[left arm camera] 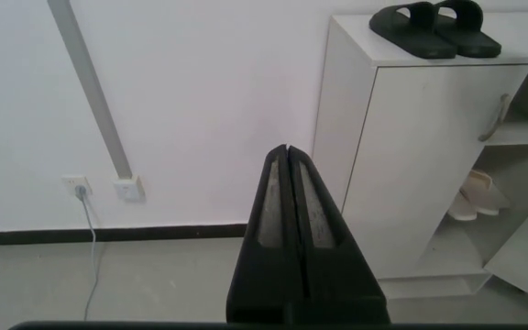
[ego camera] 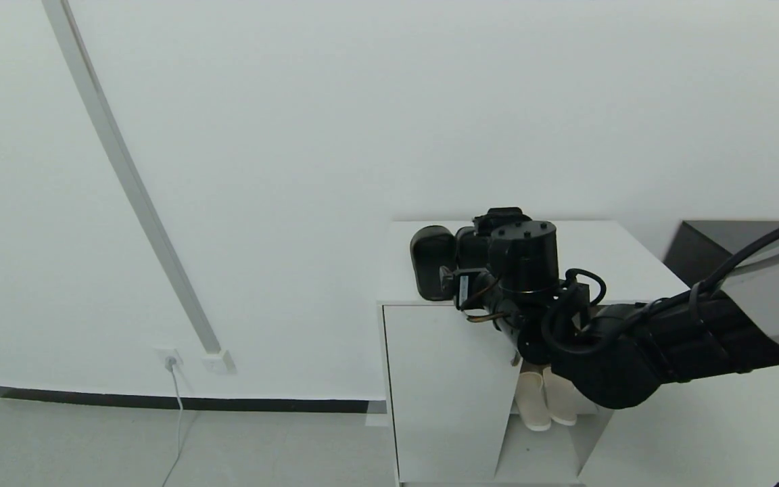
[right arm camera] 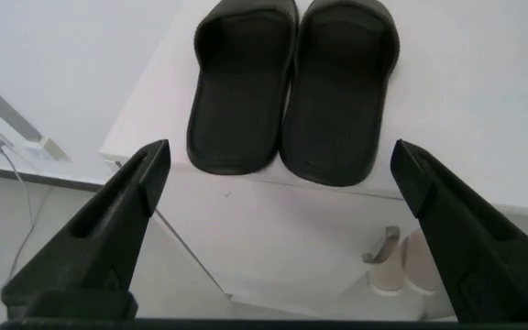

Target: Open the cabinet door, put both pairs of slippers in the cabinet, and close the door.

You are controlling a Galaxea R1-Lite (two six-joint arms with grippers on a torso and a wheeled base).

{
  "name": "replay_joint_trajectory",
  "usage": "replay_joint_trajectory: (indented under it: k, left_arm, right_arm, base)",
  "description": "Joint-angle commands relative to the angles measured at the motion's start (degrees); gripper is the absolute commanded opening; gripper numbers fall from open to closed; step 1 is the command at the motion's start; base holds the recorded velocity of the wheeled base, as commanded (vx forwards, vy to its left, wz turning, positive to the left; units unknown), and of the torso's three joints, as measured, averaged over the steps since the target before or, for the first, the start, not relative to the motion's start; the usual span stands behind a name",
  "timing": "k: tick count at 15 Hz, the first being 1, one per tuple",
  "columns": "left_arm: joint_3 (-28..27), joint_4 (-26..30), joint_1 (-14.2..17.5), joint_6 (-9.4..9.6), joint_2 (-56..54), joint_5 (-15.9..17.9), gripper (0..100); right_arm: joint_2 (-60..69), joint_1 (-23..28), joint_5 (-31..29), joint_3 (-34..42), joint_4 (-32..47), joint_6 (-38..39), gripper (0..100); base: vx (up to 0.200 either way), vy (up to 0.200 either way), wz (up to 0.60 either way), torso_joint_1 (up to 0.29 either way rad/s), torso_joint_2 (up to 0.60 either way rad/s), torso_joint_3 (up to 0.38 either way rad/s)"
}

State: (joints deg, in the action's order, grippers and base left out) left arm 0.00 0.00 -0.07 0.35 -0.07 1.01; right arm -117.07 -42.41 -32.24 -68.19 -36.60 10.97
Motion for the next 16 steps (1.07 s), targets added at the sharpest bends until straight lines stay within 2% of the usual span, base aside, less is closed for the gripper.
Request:
replay_joint_trajectory:
  k: [1,7,16]
  left_arm:
    - [0.0,0.0,0.0,0.00,0.1,0.0,0]
    - [0.0,0.0,0.0,0.00,0.1,0.0,0]
    - [0.0,0.0,0.0,-0.18,0.1,0.0,0]
  right_arm:
    - [-0.7,0.0,0.0,0.8,0.0,0.7,100]
    - [-4.7,0.4,-0.2,1.7,-0.8,1.1,100]
    - [-11.8,3.5,-0.2,-6.0,-3.0,-1.7,100]
  base:
    - [0.200,0.000,0.00,-0.002,-0.01,-0.002]
    - [0.200,0.000,0.00,0.006,0.00,0.002]
    - [0.000,0.000,0.00,0.000,0.00,0.000]
